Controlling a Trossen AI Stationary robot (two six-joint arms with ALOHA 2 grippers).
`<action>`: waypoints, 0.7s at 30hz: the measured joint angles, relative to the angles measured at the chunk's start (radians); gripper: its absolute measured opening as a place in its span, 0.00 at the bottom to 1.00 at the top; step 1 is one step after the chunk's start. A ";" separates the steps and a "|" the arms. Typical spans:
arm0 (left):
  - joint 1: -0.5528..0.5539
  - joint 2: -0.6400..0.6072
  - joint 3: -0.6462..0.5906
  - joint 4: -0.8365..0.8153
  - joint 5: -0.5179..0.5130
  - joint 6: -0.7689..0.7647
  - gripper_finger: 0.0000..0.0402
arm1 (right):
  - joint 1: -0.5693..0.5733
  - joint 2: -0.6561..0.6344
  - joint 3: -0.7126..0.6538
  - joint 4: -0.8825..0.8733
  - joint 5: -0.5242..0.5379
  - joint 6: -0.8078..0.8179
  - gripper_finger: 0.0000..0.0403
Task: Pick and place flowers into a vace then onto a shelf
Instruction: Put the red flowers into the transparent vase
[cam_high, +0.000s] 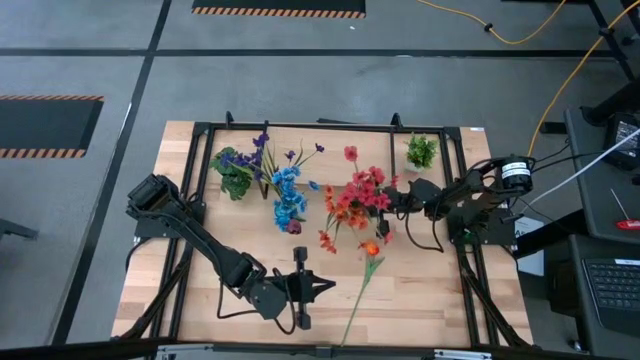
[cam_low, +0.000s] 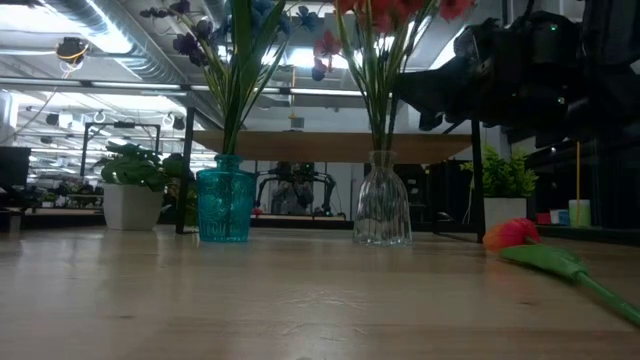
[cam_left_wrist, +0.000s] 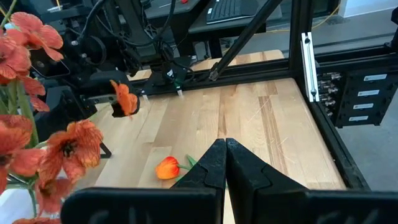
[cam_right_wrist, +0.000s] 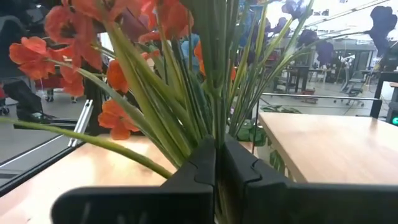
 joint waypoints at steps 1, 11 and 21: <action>0.000 0.000 0.000 0.000 0.000 0.000 0.01 | 0.000 0.000 0.000 -0.001 0.000 0.000 0.01; 0.000 0.000 0.000 0.000 0.000 0.000 0.01 | 0.000 0.000 0.000 -0.030 -0.003 0.024 0.13; 0.000 0.000 0.000 -0.001 0.000 0.000 0.01 | 0.000 -0.002 0.001 -0.047 -0.003 0.042 0.29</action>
